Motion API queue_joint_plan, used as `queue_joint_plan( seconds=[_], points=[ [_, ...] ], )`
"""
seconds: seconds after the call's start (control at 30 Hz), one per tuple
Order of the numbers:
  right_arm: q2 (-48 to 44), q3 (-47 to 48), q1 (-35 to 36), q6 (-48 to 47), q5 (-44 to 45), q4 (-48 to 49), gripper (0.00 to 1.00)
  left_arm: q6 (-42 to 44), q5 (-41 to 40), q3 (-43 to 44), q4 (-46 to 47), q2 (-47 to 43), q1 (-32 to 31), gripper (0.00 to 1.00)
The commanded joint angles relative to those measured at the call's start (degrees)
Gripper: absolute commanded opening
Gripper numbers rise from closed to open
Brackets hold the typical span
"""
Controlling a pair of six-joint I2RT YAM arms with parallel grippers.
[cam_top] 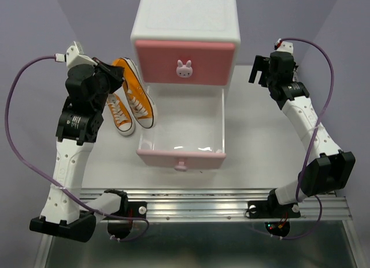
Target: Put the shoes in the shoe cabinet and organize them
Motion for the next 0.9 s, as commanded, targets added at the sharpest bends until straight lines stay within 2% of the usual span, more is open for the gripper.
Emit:
queue_joint_plan(
  seconds=[0.0,0.13,0.6,0.87],
  points=[
    [-3.10,0.84,-0.22,-0.72,0.05,0.80,1.00,0.25,-3.22,-3.00,11.96,-6.98,-1.71,0.00],
    [-3.45,0.31,-0.22,-0.72,-0.21,0.71,1.00,2.35,-1.02,-4.59,12.32,-7.34,-4.44,0.00],
    [-3.71,0.05,-0.22,-0.99,-0.30,0.80,1.00,5.96,-3.39,-8.46,13.63,-6.38,-15.42,0.00],
    [-3.80,-1.01,-0.22,-1.16,-0.30,0.80,1.00,8.34,-4.53,-12.14,11.18,-5.15,-21.49,0.00]
  ],
)
